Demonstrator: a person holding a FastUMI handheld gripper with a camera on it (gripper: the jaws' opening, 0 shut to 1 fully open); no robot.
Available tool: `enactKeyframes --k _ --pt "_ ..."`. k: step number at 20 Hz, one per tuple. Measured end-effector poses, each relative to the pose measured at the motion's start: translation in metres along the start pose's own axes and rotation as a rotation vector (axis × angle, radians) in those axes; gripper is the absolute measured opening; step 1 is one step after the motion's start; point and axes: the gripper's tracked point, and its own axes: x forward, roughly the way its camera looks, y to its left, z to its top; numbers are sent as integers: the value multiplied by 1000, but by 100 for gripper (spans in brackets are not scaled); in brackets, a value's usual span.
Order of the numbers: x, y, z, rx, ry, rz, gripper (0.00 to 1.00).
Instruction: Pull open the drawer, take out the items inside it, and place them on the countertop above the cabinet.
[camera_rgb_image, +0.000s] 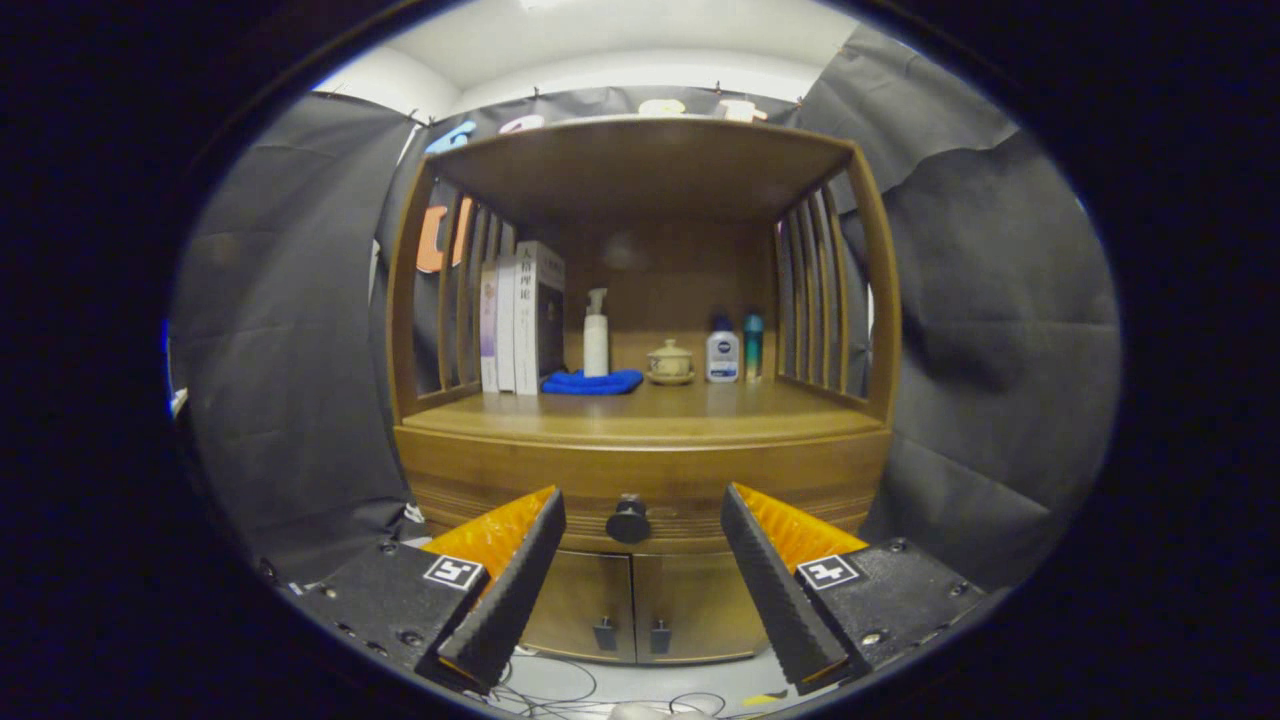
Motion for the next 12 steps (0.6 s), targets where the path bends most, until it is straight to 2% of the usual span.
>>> enactKeyframes --k 5,9,12 --pt "58 12 -38 28 67 -4 99" --pt "95 8 -55 9 98 -45 99" --pt "106 5 -60 -16 107 -63 91"
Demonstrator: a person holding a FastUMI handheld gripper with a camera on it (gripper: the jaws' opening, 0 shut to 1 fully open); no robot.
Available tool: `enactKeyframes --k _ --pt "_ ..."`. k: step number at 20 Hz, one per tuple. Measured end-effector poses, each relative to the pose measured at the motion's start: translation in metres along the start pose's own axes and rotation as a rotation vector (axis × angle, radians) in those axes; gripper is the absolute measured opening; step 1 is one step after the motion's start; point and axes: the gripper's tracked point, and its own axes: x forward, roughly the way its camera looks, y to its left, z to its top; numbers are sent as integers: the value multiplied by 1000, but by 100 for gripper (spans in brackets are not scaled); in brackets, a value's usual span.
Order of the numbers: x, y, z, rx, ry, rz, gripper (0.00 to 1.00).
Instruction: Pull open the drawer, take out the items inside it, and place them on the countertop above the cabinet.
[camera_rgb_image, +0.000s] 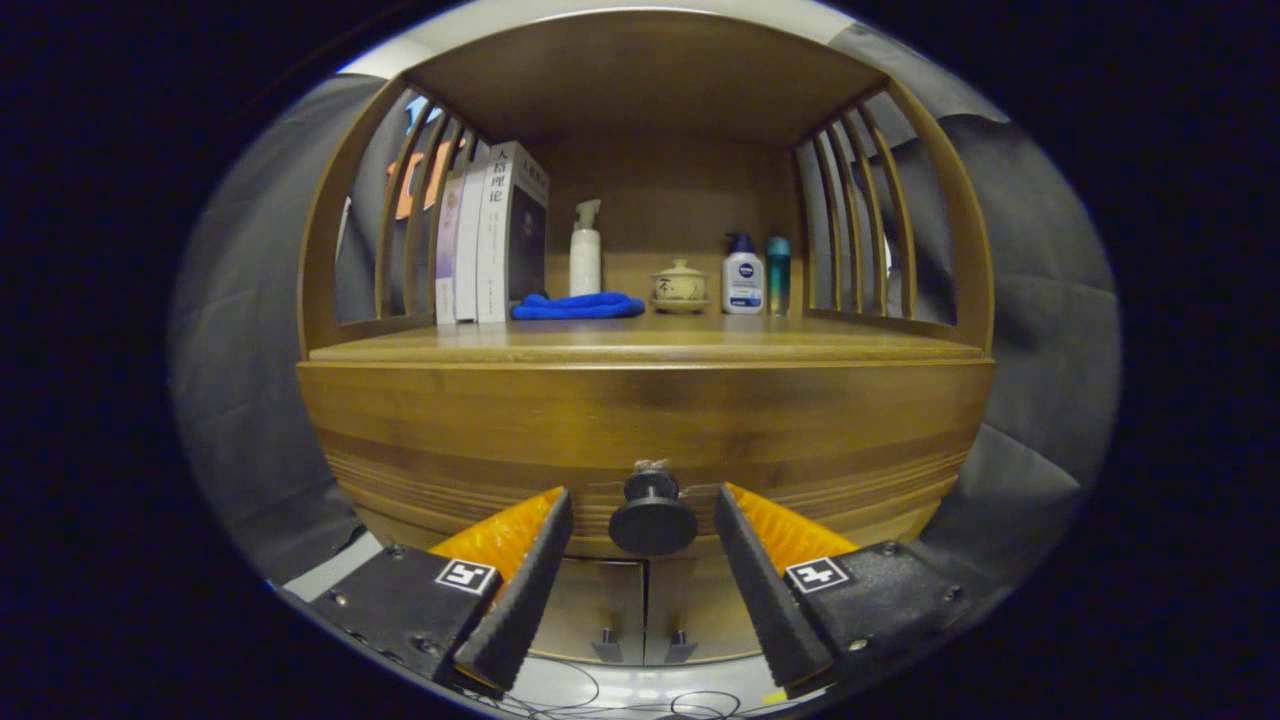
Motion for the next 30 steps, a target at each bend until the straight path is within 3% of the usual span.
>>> enactKeyframes --k 7,11,16,21,30 --pt "9 0 -1 59 10 -1 55" --pt "10 -3 0 76 11 8 40" --pt "8 -3 -1 66 29 2 33" --pt "2 -4 -2 48 39 1 32" --pt "-61 -6 -21 42 47 4 32"
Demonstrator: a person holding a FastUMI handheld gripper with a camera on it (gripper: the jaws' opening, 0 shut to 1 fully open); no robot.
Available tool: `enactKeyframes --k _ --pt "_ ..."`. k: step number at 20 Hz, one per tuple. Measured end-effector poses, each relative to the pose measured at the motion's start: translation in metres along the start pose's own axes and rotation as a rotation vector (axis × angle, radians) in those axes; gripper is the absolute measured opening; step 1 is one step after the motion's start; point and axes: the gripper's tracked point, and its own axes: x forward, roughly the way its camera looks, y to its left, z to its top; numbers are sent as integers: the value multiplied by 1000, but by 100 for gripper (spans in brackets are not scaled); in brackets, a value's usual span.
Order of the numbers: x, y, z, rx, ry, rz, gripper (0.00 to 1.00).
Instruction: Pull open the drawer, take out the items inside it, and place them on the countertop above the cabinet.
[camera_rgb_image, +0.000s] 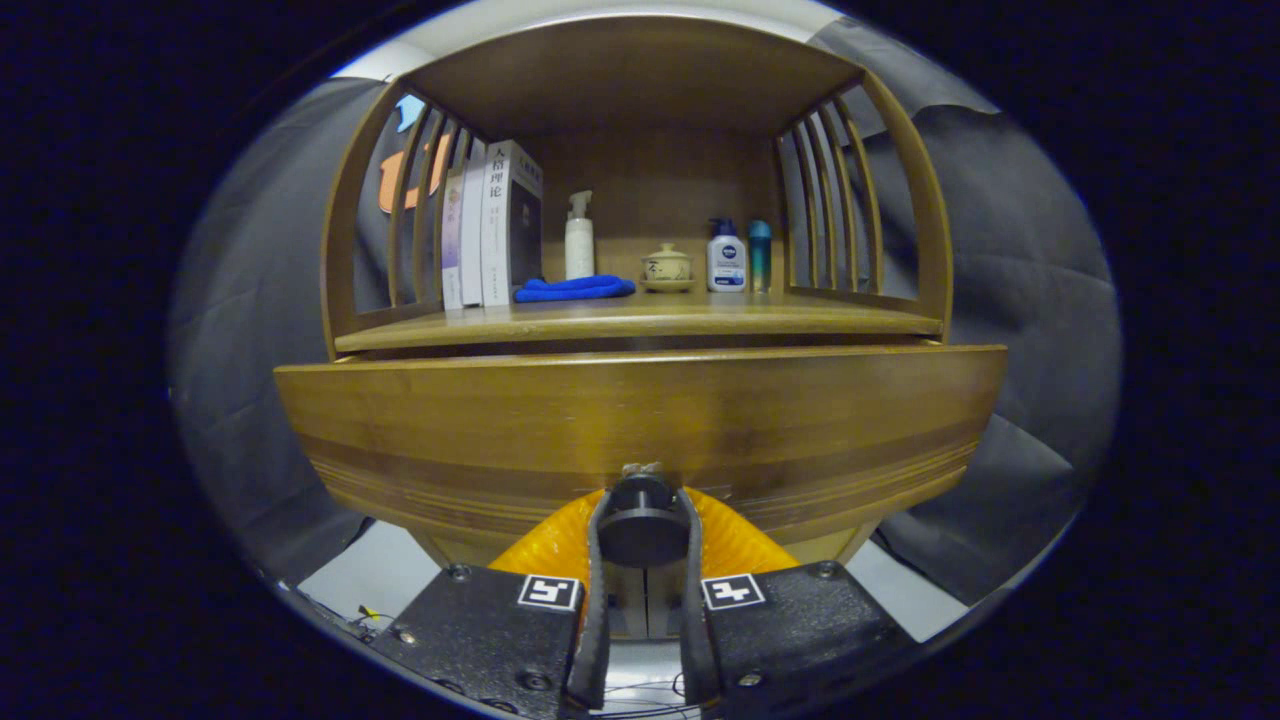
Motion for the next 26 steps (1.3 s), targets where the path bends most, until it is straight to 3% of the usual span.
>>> enactKeyframes --k 26 --pt "-127 -15 -67 8 56 26 31"
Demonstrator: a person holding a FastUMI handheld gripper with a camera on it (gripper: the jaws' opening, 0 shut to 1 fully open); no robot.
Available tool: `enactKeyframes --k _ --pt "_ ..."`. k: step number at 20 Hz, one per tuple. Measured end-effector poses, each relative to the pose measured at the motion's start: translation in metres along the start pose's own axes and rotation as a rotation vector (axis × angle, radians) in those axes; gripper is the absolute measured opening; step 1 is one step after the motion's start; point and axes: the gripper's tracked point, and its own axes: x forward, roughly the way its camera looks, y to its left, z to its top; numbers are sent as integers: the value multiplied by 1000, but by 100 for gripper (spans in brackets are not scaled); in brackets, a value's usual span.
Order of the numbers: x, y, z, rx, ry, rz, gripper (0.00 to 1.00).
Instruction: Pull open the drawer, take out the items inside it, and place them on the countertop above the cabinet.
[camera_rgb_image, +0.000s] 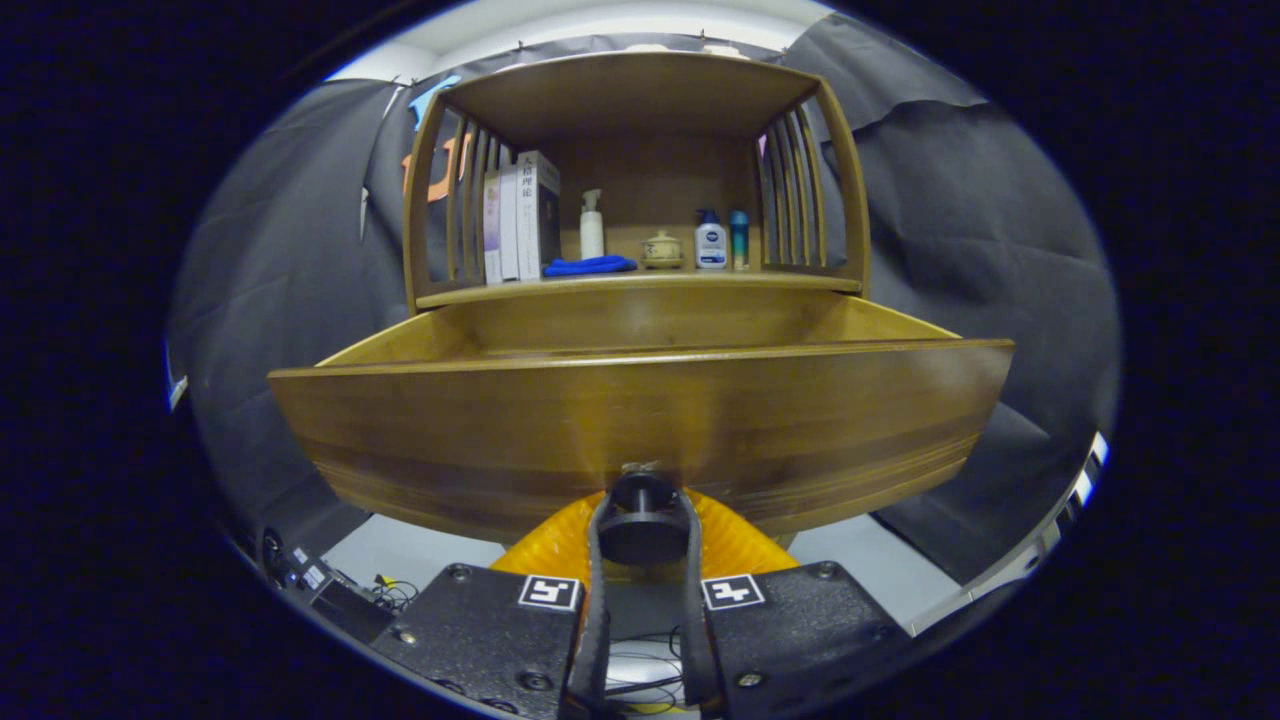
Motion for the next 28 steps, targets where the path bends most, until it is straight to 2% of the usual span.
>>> enactKeyframes --k 8,12,17,23,28 --pt "-7 5 -4 -1 8 -11 33" --pt "-10 6 -5 -3 9 32 45" --pt "-40 -19 27 5 -63 3 100" --pt "-55 -38 98 41 -129 -10 100" --pt "-30 -38 164 23 -173 -31 100"
